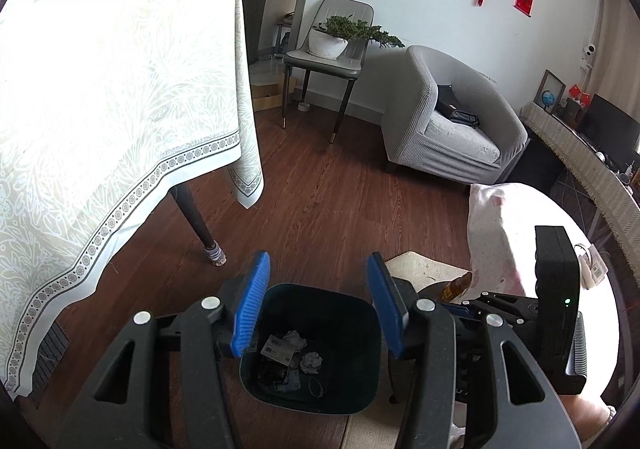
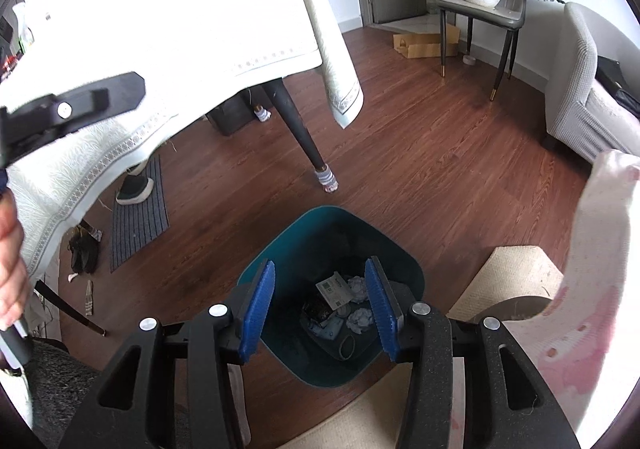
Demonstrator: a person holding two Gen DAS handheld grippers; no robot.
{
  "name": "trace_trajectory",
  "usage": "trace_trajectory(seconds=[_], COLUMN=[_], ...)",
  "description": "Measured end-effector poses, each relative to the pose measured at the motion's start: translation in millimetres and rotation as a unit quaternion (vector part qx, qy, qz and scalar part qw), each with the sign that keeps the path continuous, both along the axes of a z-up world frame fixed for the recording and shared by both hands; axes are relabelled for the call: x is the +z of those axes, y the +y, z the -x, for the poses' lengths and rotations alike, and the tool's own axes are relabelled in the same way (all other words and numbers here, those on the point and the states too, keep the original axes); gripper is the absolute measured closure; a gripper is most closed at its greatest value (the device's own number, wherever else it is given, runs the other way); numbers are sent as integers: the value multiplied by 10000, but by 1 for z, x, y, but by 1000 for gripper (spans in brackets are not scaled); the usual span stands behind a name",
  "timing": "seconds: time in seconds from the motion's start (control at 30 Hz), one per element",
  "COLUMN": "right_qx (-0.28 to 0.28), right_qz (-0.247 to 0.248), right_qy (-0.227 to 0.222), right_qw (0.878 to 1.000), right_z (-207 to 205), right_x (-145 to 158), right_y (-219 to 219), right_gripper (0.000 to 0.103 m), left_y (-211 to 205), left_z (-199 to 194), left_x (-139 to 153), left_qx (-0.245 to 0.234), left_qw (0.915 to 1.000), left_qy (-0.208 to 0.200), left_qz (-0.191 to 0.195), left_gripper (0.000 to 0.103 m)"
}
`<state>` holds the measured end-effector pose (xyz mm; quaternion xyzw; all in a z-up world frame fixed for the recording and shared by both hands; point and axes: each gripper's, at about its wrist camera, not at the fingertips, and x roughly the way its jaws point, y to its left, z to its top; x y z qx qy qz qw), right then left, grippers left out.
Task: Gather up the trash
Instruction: 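Withdraw both open grippers from the bin back toward the table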
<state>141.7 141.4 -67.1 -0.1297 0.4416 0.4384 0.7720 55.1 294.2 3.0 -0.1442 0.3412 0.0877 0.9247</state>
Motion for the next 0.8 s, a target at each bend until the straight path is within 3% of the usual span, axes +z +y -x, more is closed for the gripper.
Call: trace_trajectory(seconds=[0.3, 0.8], right_qx=[-243, -795], right_qz=[-665, -835], right_qy=[-187, -550], right_qw=[9973, 9918], right_z=[-8, -15], right_x=[42, 71], right_y=[-53, -139], right_gripper=[55, 55], left_y=[-36, -115], left_z=[-14, -44], left_x=[8, 8], left_qx=[-223, -780], left_qw=[9997, 9968], left_qy=[-78, -43], left_qz=[-18, -172], left_gripper=[50, 49])
